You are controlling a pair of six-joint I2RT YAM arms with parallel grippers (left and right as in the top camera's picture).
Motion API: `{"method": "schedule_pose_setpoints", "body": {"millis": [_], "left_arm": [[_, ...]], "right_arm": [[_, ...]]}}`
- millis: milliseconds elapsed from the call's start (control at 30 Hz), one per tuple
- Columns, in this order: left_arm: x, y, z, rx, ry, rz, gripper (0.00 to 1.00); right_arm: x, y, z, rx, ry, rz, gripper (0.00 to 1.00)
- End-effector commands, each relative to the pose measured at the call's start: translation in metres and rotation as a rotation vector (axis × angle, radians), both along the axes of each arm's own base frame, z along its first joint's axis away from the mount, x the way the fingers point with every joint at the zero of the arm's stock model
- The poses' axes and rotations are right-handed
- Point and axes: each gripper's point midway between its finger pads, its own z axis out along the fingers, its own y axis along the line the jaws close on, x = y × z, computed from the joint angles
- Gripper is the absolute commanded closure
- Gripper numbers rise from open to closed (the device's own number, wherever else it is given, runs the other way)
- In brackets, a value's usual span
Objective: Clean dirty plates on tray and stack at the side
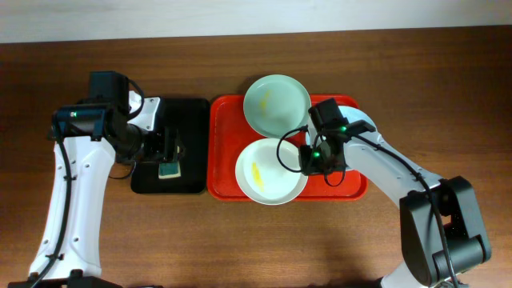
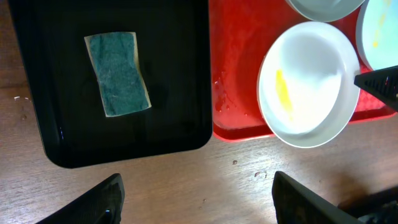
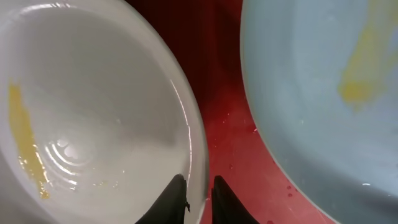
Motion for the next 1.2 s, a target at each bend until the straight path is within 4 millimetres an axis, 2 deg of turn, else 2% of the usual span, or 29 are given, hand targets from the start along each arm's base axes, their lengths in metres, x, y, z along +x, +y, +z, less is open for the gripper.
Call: {"method": "schedule_pose_setpoints", "body": {"millis": [0,167,333,367,433,500,533,600,733,867,1067,1167], "left_arm": [[0.001,0.001,0.001,0.005,0.004,0.007,0.26],[0.001,0.001,0.001,0.005,0.004,0.007,0.25],[0.001,0.001,0.001,0.006,0.004,0.007,0.25],[0.001,0.001,0.001,0.006,0.004,0.007,0.25],[0.001,0.001,0.001,0.006,0.004,0.007,0.25],[0.001,0.001,0.001,0.006,0.004,0.007,0.25],[0.001,0.001,0.001,0.006,0.004,0.007,0.25],[0.001,0.001,0.001,0.006,0.004,0.007,0.25],[0.002,0.002,0.001,0.008,0.002,0.008,0.25],[0.003,0.011,-0.001,0.061,-0.002,0.021,0.25],[0.015,0.02,-0.008,0.113,-0.014,0.064,0.25],[0.025,0.022,-0.018,0.142,-0.01,0.061,0.33]], "right_arm": [[-0.003,-0.002,-0.006,-0.02,0.008,-0.008,0.84],[-0.005,-0.003,-0.011,-0.019,0.009,-0.026,0.92],[-0.004,-0.003,-0.011,-0.018,0.007,-0.026,0.93],[-0.005,-0.003,-0.011,-0.019,0.007,-0.026,0.92],[-0.005,-0.003,-0.012,-0.019,0.009,-0.026,0.81],[-0.006,-0.003,-0.013,-0.018,0.008,-0.027,0.81],[-0.006,-0.004,-0.014,-0.018,0.009,-0.031,0.83],[-0.006,-0.004,-0.014,-0.016,0.014,-0.048,0.95],[-0.005,-0.003,-0.014,-0.014,0.01,-0.048,0.96],[-0.005,-0.003,-0.014,-0.014,0.009,-0.048,0.96],[-0.003,-0.003,-0.013,-0.011,0.003,-0.048,0.96],[-0.002,-0.002,-0.013,-0.009,-0.004,-0.048,0.96]]}}
